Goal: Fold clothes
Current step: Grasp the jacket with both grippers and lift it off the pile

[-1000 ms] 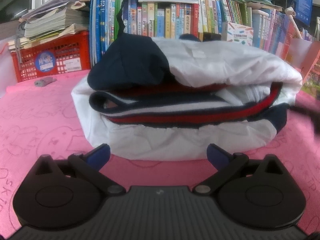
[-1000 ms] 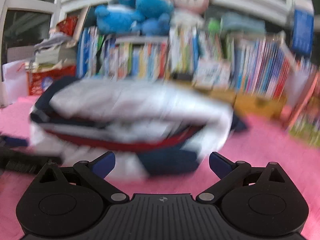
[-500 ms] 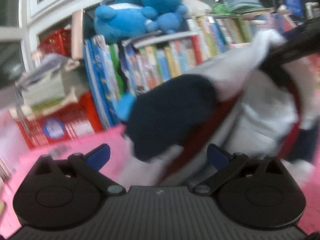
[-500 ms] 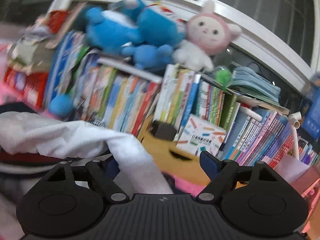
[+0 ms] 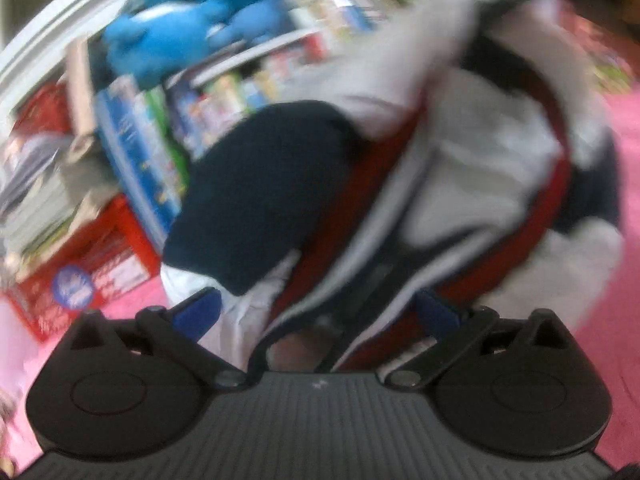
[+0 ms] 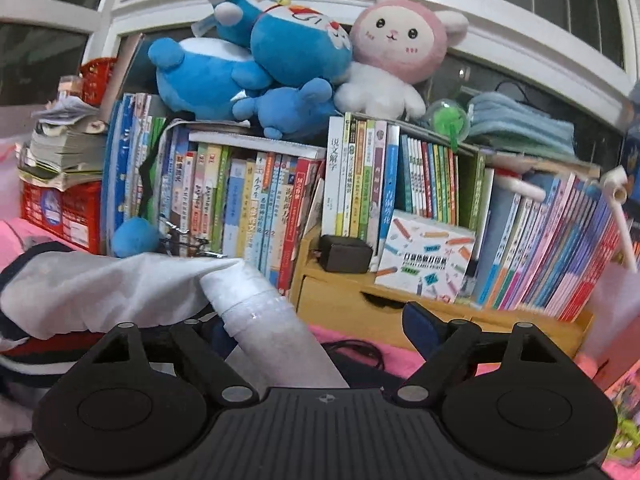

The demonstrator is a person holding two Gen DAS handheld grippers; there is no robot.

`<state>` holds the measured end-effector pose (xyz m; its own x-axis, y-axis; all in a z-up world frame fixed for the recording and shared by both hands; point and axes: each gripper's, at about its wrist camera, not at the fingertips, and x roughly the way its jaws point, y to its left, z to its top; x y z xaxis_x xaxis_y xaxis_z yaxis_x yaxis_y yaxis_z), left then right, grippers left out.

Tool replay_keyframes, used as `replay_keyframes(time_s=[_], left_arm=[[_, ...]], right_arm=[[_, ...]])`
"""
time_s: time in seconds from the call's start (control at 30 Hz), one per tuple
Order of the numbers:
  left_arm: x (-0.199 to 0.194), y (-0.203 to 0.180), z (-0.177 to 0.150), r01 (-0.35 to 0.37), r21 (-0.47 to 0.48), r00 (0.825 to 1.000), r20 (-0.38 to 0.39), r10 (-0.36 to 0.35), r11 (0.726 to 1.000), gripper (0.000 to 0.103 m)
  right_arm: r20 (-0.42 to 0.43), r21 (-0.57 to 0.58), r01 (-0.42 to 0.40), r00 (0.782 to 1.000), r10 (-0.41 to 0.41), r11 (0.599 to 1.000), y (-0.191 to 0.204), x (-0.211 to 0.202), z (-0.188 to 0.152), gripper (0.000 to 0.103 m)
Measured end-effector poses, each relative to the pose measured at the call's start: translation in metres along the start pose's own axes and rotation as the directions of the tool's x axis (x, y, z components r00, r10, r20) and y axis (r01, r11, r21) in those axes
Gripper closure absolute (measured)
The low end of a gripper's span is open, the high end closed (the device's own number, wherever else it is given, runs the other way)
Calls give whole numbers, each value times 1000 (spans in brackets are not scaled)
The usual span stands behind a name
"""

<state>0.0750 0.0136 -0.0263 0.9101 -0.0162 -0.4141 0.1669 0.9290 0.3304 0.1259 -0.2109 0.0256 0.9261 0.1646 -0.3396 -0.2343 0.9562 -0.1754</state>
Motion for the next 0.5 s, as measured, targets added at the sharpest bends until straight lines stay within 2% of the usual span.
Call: replay_keyframes(time_s=[0.1,0.23,0.33,0.4,0.5], left_arm=[[-10,13,9,-15,-40,999,30,16,999,0],[-20,11,9,-34,12,999,43,33,999,0],[7,16,9,-145,36,989,2,145,989,0],[17,28,9,-164,-19,986,-16,163,986,0],[29,40,11,-229,-52,973,-28,228,972,0]], right_arm=[[8,-26,1,1000,0,1000,-3,-10,-11,11],[12,0,-1,1000,1,1000,-10,-16,-16,11],[20,20,-2,1000,2,1000,-11,-18,-16,11],[24,17,-1,1000,1,1000,-10,-21,-18,11],[25,1,-4,1000,4,1000,-9,-26,-22,11]])
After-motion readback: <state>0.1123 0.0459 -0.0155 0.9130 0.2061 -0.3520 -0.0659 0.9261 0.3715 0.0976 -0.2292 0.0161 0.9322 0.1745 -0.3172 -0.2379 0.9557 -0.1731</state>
